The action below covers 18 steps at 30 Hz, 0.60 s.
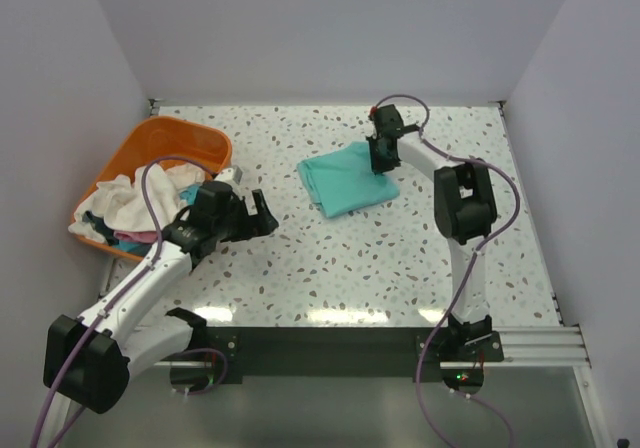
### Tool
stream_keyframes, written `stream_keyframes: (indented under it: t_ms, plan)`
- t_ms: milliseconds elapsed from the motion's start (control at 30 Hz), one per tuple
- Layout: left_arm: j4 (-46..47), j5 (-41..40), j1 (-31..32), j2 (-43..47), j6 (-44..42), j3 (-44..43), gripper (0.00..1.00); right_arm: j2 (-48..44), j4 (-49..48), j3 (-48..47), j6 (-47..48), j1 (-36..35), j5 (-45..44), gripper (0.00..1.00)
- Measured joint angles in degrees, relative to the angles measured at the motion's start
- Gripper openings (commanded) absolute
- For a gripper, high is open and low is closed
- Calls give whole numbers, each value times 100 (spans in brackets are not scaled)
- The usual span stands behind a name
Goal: Fold and stack the t-shirts
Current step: Neatly place the folded tshirt to the corner
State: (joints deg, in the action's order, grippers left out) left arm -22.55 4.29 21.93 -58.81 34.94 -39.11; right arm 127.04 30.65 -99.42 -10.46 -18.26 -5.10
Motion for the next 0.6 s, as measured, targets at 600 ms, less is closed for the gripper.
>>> stream_keyframes:
  t_ms: [600]
  plan:
    - [-284, -334, -2, -68, -107, -278, 100, -1764, 588, 1449, 640, 2371, -1196, 0]
